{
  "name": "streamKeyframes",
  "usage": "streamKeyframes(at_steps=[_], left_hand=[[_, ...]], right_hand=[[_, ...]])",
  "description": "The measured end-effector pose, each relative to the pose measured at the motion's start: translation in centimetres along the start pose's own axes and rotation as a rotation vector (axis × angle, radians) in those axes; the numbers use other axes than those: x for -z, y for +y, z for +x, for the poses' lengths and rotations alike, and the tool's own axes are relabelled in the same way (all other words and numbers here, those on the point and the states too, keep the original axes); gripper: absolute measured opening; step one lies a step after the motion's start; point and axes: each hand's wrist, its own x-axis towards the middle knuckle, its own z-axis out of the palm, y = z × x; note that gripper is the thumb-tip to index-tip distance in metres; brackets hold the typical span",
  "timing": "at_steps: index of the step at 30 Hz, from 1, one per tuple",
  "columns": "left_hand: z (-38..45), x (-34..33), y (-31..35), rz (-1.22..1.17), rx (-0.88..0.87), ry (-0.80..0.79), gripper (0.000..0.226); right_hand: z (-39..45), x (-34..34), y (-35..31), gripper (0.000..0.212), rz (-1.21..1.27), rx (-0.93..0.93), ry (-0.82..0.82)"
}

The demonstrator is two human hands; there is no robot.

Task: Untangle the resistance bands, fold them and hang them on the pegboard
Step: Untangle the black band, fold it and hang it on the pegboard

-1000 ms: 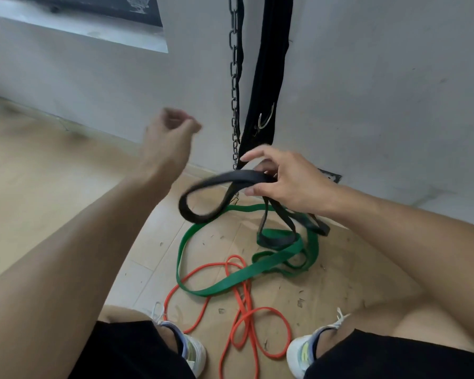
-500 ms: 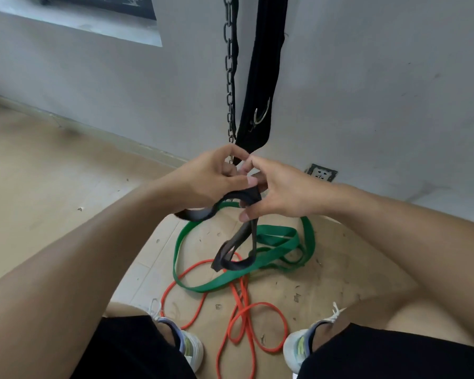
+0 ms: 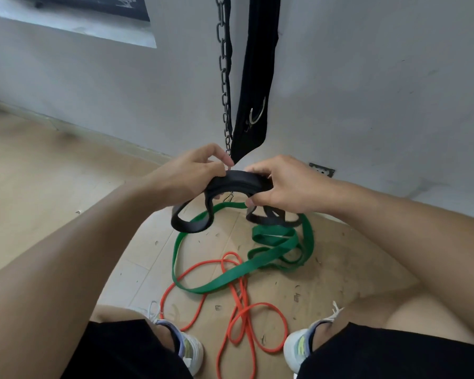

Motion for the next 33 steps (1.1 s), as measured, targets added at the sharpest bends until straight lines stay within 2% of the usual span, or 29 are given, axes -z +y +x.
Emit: streamKeyframes(at_steps=[1,3,6,8,11,13,16,18,22,24,27,29,33], left_hand=[[0.0,-0.3,0.0,-0.024,-0.036,-0.007,0.015],[0.2,-0.7,0.1,0.001,-0.108,-0.021,0.039],[0.1,-0.9,0.4,0.232,-0.155,0.036,0.061],[0.1,-0.9,0.5,0.294,-0.174,0.088,0.054],[0.1,-0.8,0.4,0.342,-0.22,0.141,0.024],[0.1,-0.8,0.3,0.355,-0.262,0.199,0.014],[0.2,-0.9,0.0,0.355,-0.298,0.213,0.013],[0.3,-0.8,-0.1,0.387,-0.282,0.178,0.015],[0.3,-0.9,-0.2,0.398,-0.222,0.051,0.026],[0.2,-1.2,-0.1,0.408,-0.198,0.021,0.036],[0.3,-1.6,0.1,0.452,-0.214,0.072,0.027],[0.5,-1.4,0.2,0.377,-0.235,0.138,0.021],[0.3,-0.5,0.4,0.206,-0.237,0.221,0.02]], right_hand=[[-0.2,0.1,-0.3,0.038,-0.009,0.009,-0.004],[-0.4,0.1,-0.6,0.058,-0.043,0.014,0.02],[-0.3,0.0,-0.5,0.067,0.026,-0.027,0.054],[-0.1,0.1,-0.4,0.061,0.093,-0.057,0.054],[0.1,0.3,0.0,0.053,0.147,-0.055,0.024],[0.3,0.2,0.3,0.043,0.151,-0.038,-0.013],[0.4,0.0,0.6,0.025,0.132,-0.027,-0.033],[0.4,-0.2,0.6,0.019,0.124,-0.025,-0.031],[0.3,-0.7,0.1,0.047,0.145,-0.067,-0.016],[0.2,-0.8,0.1,0.052,0.191,-0.078,-0.041],[0.4,-0.5,0.4,0.051,0.224,-0.059,-0.039],[0.7,-0.3,1.0,0.046,0.196,-0.04,-0.017],[1.6,-0.1,3.0,0.024,0.173,-0.081,-0.031]])
